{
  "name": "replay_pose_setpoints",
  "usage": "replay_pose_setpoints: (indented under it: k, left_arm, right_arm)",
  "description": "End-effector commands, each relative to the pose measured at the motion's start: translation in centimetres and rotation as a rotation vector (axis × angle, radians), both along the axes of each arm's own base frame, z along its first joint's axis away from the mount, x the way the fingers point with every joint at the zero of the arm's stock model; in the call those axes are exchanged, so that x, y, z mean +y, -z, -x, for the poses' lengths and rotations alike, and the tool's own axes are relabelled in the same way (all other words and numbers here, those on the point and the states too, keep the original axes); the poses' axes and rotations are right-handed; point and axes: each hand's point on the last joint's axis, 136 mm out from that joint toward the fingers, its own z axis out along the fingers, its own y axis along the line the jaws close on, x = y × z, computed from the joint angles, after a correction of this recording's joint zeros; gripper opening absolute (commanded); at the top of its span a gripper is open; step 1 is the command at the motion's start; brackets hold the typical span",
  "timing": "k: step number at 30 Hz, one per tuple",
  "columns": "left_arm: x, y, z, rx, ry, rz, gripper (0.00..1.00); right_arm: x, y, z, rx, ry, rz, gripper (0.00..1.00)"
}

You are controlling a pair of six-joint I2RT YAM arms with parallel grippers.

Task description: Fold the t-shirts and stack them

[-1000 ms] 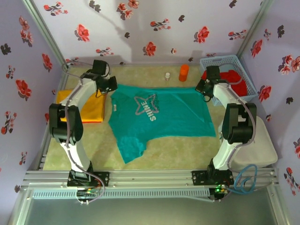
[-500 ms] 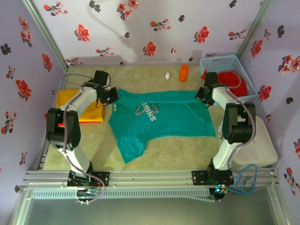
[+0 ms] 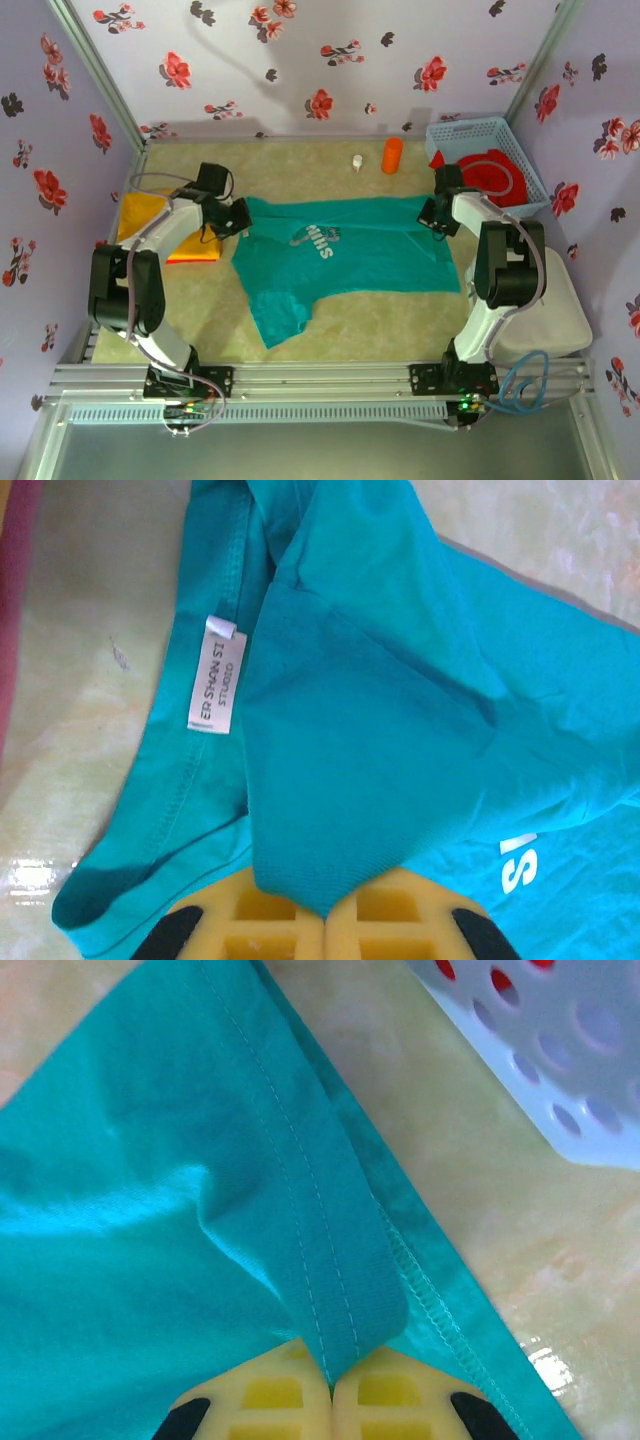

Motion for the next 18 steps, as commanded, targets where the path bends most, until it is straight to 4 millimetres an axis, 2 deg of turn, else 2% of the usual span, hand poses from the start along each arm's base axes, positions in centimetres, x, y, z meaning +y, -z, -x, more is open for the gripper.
replay_pose_setpoints:
  k: [1, 6, 10, 13, 16, 18]
  left_arm:
    - [-0.1, -0.3, 0.7, -0.004, -0.015, 0.016, 0.00]
    - [0.1, 1.3, 1.5, 0.029, -0.016, 0.010, 0.00]
    - [0.3, 2.7, 2.1, 0.065, -0.013, -0.001, 0.08]
    - [0.6, 3.7, 2.2, 0.083, -0.011, -0.011, 0.20]
    - [1.2, 3.6, 1.8, 0.080, -0.013, -0.033, 0.27]
    - [1.7, 2.7, 1.5, 0.063, -0.006, -0.072, 0.41]
  right_arm:
    - [-1.2, -0.5, 1.0, -0.001, 0.041, 0.041, 0.00]
    - [-1.1, 0.0, 0.9, 0.000, 0.040, 0.036, 0.04]
    - [-1.0, 0.4, 1.1, 0.010, 0.035, 0.032, 0.11]
    - [-1.0, 0.1, 1.2, 0.003, 0.031, 0.029, 0.25]
    - [-0.5, -1.1, 1.2, -0.031, 0.015, 0.004, 0.41]
    - [-0.2, -2.3, 1.3, -0.059, 0.003, -0.001, 0.52]
